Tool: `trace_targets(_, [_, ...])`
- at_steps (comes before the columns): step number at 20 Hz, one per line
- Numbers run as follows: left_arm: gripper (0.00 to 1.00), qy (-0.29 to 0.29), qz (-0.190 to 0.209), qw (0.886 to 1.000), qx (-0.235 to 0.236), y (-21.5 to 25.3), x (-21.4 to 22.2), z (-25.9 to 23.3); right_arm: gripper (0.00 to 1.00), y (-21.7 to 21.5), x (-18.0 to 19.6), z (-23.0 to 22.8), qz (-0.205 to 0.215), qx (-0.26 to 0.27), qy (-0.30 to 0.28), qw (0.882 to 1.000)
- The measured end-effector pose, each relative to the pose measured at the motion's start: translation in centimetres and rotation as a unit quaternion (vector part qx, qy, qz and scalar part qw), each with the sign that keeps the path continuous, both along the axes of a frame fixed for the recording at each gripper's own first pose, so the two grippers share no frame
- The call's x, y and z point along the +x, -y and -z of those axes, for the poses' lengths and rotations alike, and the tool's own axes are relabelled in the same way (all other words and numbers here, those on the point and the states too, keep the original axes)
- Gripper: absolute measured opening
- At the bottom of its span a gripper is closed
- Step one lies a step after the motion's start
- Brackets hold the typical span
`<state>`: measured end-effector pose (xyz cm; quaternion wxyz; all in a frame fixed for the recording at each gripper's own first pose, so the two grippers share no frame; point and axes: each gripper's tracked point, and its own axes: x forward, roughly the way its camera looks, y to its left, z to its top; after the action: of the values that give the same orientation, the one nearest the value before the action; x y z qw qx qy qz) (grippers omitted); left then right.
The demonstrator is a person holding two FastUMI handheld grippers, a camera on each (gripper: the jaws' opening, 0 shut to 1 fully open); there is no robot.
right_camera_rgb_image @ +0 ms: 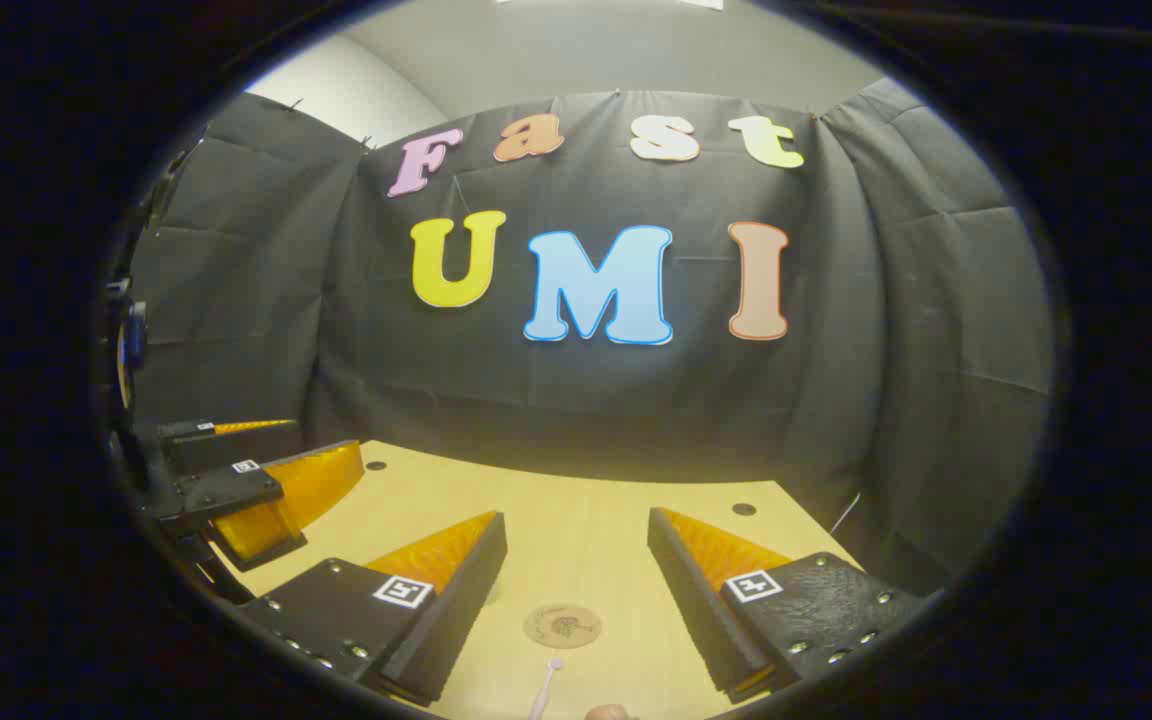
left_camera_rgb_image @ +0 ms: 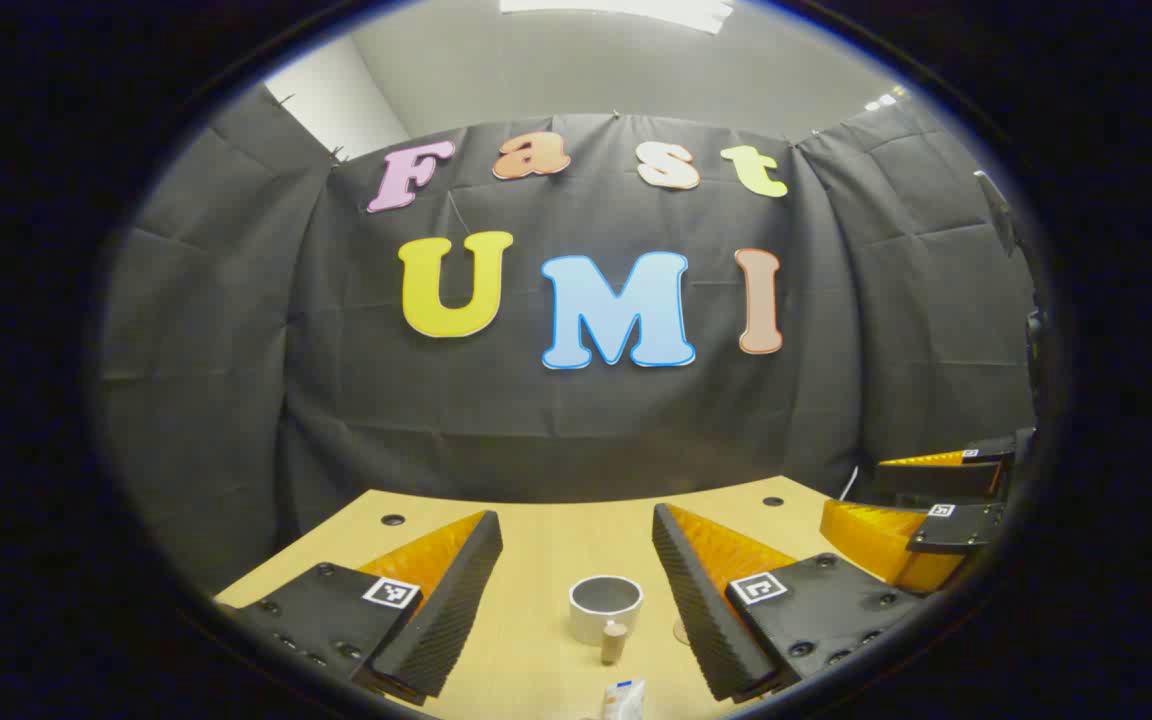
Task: Put the toothbrush and toothpaste on the desktop into the cup, then pick up the cup and place it on the coaster on the desktop.
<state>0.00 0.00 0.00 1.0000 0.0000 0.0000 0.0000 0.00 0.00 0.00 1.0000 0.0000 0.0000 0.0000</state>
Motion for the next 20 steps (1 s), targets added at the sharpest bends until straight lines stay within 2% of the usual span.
trace_targets(13, [0.96,-0.005,0.01,1.0,-0.001,0.4,0.0,0.2,0.91,-0.7,-0.7,0.5,-0.009,-0.006,-0.002,1.0])
trace_targets(20, [0.97,-0.031,0.024,0.999,0.0,0.8,-0.4,1.2,0.89,-1.8,-0.3,2.5,-0.021,0.004,-0.038,0.999])
